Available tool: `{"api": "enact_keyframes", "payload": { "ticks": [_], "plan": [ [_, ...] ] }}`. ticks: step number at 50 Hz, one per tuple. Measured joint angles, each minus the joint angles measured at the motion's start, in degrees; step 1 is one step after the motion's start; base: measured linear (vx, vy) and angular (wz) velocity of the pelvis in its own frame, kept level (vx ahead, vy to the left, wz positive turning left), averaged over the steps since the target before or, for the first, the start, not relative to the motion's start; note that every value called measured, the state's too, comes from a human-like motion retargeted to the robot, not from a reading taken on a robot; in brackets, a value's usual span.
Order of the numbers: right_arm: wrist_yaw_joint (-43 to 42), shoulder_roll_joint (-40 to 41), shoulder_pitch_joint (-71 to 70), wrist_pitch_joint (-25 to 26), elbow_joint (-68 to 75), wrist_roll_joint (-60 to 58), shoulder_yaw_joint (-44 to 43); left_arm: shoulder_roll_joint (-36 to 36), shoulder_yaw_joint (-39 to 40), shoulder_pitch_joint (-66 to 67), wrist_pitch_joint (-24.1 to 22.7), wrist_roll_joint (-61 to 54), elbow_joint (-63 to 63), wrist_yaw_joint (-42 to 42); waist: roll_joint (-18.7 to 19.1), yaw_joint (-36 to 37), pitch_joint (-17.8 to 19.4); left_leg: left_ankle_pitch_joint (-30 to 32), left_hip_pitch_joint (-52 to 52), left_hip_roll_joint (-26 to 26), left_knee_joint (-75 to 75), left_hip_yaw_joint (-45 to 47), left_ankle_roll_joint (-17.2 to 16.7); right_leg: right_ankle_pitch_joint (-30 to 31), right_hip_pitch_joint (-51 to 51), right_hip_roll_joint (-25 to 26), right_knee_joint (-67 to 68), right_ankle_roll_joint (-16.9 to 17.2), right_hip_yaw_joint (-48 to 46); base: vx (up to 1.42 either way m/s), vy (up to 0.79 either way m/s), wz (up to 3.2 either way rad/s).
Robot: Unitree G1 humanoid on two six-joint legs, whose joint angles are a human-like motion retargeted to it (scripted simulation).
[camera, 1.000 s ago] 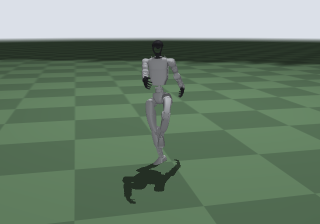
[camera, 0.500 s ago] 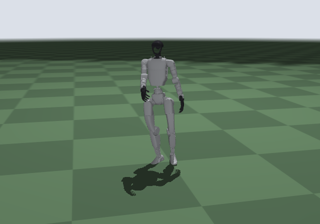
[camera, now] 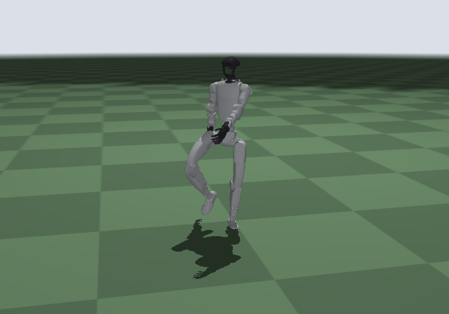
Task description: In place motions
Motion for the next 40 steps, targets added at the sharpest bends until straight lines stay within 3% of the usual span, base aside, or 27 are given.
{"api": "enact_keyframes", "payload": {
  "ticks": [5, 10, 20, 28, 30, 33, 35, 40],
  "plan": [
    [-3.7, -4.9, 12.3, 4.2, 0.0, 6.0, -3.9, 4.0, 0.3, -7.2, -1.8, -0.2, -6.1, 1.1, 2.0, -8.2, 4.4, -0.9, -1.6, 5.3, 4.8, -5.1, 0.2, -3.3, -14.0, 1.1, 2.2, -0.4, -1.5, 0.03, 0.0, 0.84],
    [-5.7, -5.6, 15.8, 4.2, 0.0, 11.5, -7.5, 4.9, 0.3, -9.6, -2.4, 0.0, -5.8, 2.7, 1.1, -8.5, 4.5, -2.7, -0.8, 4.8, 6.4, -4.9, 0.9, -4.4, -15.0, 2.3, -3.0, -0.8, 1.0, 0.02, 0.0, 0.04],
    [4.5, 1.1, -1.6, -1.4, -3.0, 4.3, -4.9, 2.3, -1.5, 2.2, -2.9, 4.4, -1.4, -0.2, -2.0, 2.3, -2.9, -0.3, 2.7, -2.9, -2.0, 3.9, 0.6, 2.7, 10.9, 3.5, -21.1, 6.3, 2.3, -0.02, 0.03, -0.69],
    [10.5, 4.5, -11.4, -5.6, -14.7, 5.1, -1.6, 1.0, 0.3, 18.2, -2.1, 6.3, 2.3, -5.6, -1.3, 11.8, -10.0, 0.0, 2.6, -5.1, -5.6, 11.5, -1.7, 7.6, 33.4, 11.6, -59.5, 8.3, 9.1, 0.0, -0.06, -0.84],
    [11.8, 4.9, -13.2, -6.3, -16.6, 6.2, -0.4, 0.6, 1.8, 21.7, -1.6, 6.9, 2.8, -6.5, -2.4, 14.0, -10.9, -0.2, 2.7, -6.6, -5.9, 12.7, -2.0, 6.9, 38.0, 13.2, -69.9, 10.3, 12.8, -0.04, -0.17, -0.76],
    [13.1, 5.6, -15.3, -7.0, -18.9, 6.9, 1.4, 0.8, 3.9, 25.9, -1.5, 6.8, 3.4, -8.0, -4.6, 18.0, -11.0, -0.5, 3.1, -8.3, -6.0, 14.9, -2.8, -0.6, 42.2, 13.2, -79.5, 15.3, 15.2, -0.11, -0.26, -0.88],
    [13.9, 6.3, -15.9, -7.4, -20.0, 7.5, 2.8, 1.7, 4.4, 28.7, -1.8, 6.7, 3.8, -8.3, -6.0, 19.5, -11.2, -0.4, 3.5, -8.6, -6.3, 15.4, -3.5, -2.7, 43.3, 13.3, -84.2, 16.1, 15.7, -0.08, -0.33, -0.47],
    [15.5, 8.3, -16.1, -7.6, -19.1, 6.4, 2.2, 2.4, 5.4, 35.1, -1.7, 10.0, 8.9, -7.4, -7.6, 24.6, -15.9, 1.0, 1.0, -6.8, -7.3, 18.7, -5.7, -0.3, 40.8, 14.4, -88.9, 16.0, 17.5, -0.1, -0.35, -0.25]
  ]
}}
